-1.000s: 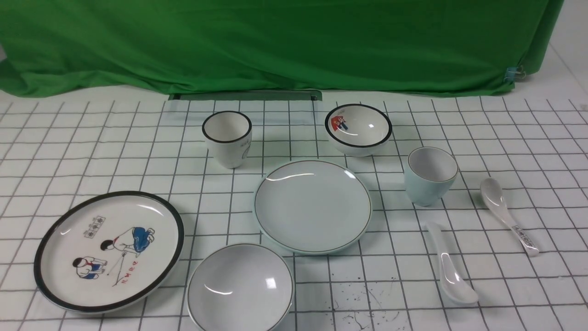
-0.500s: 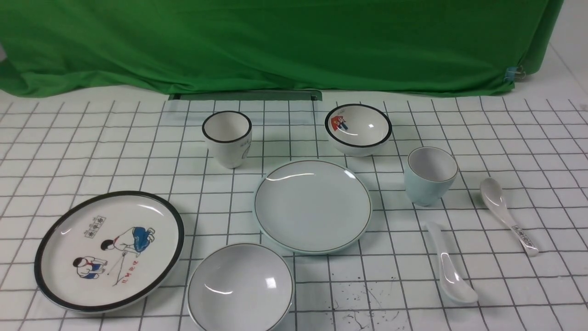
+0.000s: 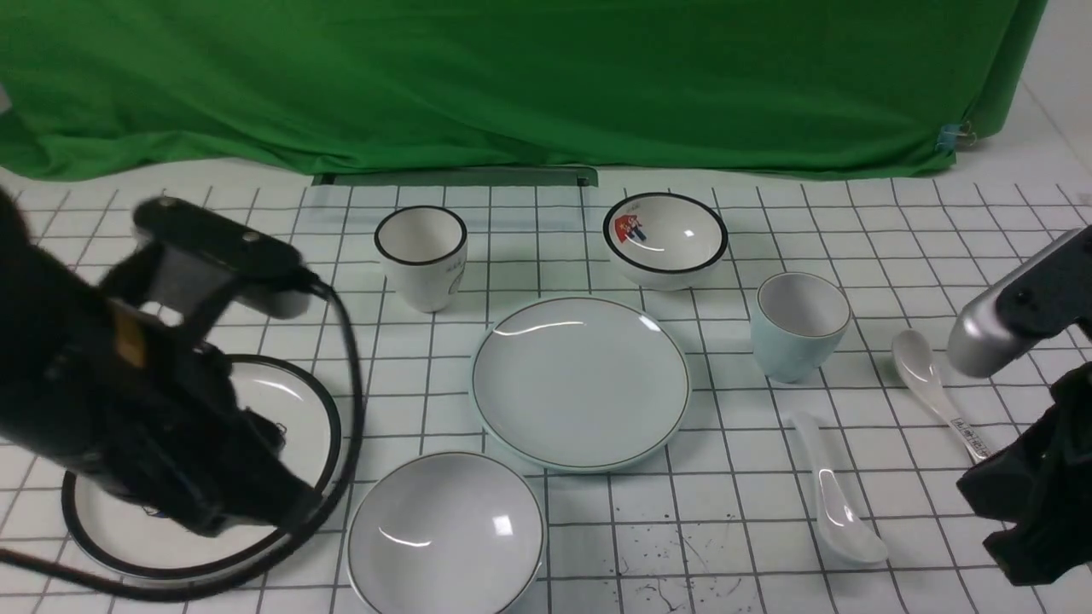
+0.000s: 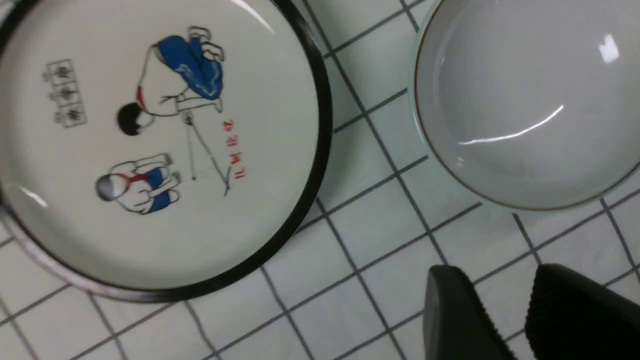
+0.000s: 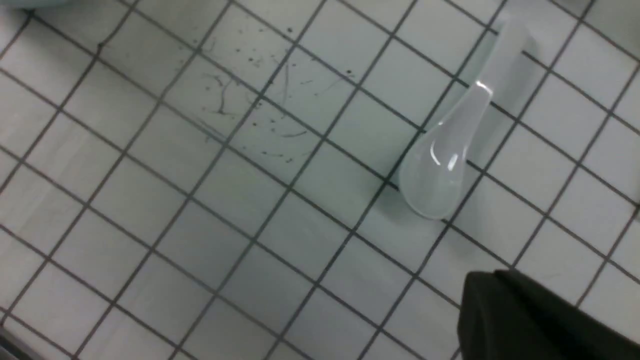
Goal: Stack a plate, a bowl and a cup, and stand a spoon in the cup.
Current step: Use the left arm to grab a blue rice bowl, then use the left arm to put the blue rice bowl into the blue large plate in the middle, then use the right arm to grab a blue teacup
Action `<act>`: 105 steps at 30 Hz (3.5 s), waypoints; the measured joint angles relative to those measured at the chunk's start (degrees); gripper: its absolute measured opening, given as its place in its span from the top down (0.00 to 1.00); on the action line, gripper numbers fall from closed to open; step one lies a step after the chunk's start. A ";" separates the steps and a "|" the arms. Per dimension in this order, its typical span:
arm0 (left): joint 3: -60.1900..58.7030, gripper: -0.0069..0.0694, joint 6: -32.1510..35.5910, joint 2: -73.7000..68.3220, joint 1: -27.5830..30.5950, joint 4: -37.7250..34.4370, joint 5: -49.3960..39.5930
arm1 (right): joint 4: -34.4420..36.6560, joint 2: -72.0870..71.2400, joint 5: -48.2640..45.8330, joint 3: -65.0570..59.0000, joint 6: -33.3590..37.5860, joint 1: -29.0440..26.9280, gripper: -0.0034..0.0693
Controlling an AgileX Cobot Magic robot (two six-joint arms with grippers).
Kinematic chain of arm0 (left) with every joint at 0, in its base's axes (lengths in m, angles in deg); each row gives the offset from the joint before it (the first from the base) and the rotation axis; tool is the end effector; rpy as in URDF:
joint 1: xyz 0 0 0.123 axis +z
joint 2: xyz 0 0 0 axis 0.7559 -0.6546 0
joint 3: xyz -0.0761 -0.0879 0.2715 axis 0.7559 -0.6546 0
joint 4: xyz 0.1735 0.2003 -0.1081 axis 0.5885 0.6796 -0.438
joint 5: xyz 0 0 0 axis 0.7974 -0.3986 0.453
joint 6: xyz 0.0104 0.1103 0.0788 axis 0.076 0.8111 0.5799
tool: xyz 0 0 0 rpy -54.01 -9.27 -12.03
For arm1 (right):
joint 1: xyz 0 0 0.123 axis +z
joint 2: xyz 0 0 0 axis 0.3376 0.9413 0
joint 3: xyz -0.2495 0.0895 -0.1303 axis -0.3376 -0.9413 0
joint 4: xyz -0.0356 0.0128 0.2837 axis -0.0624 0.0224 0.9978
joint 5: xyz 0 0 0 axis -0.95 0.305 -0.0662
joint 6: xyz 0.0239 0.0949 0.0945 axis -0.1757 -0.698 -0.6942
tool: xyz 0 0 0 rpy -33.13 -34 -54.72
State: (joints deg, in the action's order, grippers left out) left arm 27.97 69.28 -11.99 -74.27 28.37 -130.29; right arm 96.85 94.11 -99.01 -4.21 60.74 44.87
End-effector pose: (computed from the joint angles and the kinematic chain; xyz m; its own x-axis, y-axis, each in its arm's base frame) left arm 0.2454 -0.1197 0.2538 -0.8465 0.4115 -0.3379 0.4445 0.8955 -0.0227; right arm 0.2173 0.1204 0.2793 -0.6552 -0.5198 -0.5482 -0.6198 0.7847 -0.0033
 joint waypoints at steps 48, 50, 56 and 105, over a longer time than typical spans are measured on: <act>33.99 0.92 10.61 -38.35 1.73 -11.68 8.92 | -0.06 0.19 5.92 1.61 1.96 1.70 0.92; 36.82 0.92 10.61 -42.45 1.73 -11.29 7.95 | -0.06 0.19 5.04 2.64 2.34 1.70 0.92; 43.64 0.92 9.34 -48.61 1.84 -9.59 7.07 | -0.06 0.19 4.35 5.03 2.75 1.70 0.92; -0.48 0.95 2.26 5.07 2.91 0.73 14.61 | -7.39 54.63 10.84 38.40 -4.55 -9.74 0.65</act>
State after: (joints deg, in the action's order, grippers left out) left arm 27.49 71.54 -6.92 -71.35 29.10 -115.69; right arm 89.46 148.74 -88.18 34.19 56.19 35.13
